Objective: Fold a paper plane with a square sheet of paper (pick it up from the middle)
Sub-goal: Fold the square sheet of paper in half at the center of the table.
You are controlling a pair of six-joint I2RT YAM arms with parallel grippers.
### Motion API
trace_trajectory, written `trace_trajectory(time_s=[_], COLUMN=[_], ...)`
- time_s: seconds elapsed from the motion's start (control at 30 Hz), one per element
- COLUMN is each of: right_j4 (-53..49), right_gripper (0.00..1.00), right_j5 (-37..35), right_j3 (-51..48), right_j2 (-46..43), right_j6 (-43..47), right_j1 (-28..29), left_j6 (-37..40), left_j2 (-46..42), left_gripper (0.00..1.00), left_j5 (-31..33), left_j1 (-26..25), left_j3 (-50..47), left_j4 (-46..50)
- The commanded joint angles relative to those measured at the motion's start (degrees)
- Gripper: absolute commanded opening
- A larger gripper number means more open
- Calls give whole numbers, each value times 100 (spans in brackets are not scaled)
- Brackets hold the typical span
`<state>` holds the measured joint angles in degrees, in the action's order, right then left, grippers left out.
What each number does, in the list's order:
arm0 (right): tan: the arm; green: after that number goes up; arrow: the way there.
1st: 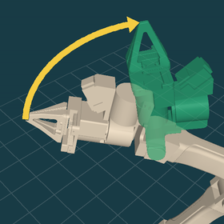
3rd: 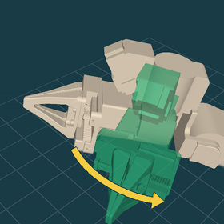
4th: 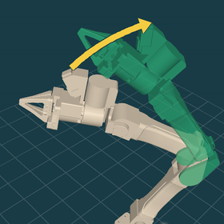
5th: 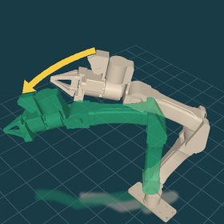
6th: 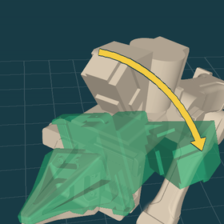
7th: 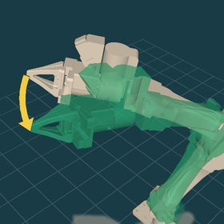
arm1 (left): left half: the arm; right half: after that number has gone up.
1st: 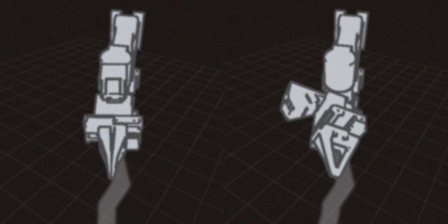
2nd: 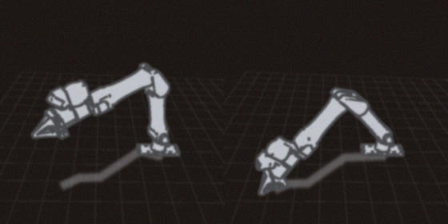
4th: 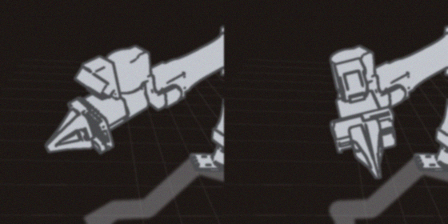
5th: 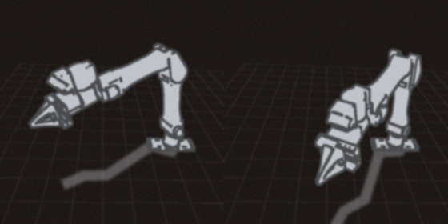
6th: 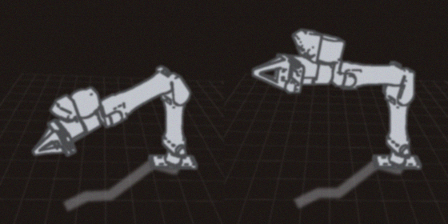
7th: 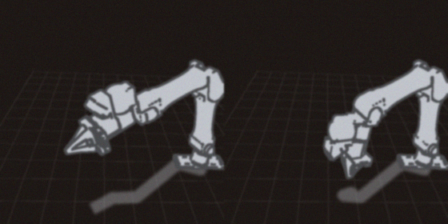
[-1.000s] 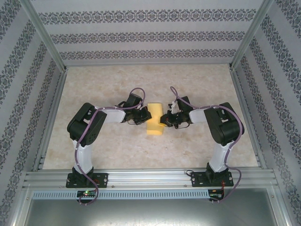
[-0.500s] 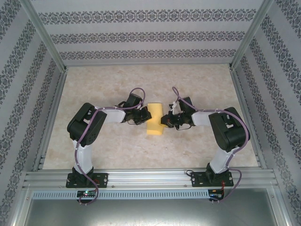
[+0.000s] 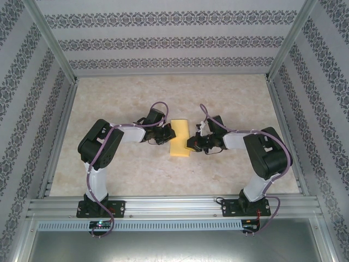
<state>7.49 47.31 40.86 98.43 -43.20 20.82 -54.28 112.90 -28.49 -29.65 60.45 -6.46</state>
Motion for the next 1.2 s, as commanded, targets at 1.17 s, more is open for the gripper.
trace_trajectory(time_s=[1.17], right_j4=[184], right_gripper=[1], right_j5=[-209], right_j3=[-586], right_j2=[-295], right_j6=[324], right_j1=[231], left_j6=[171], left_j2=[47], left_gripper=[0], left_j5=[178], left_j1=[-55], left_j3=[-130], left_j4=[538])
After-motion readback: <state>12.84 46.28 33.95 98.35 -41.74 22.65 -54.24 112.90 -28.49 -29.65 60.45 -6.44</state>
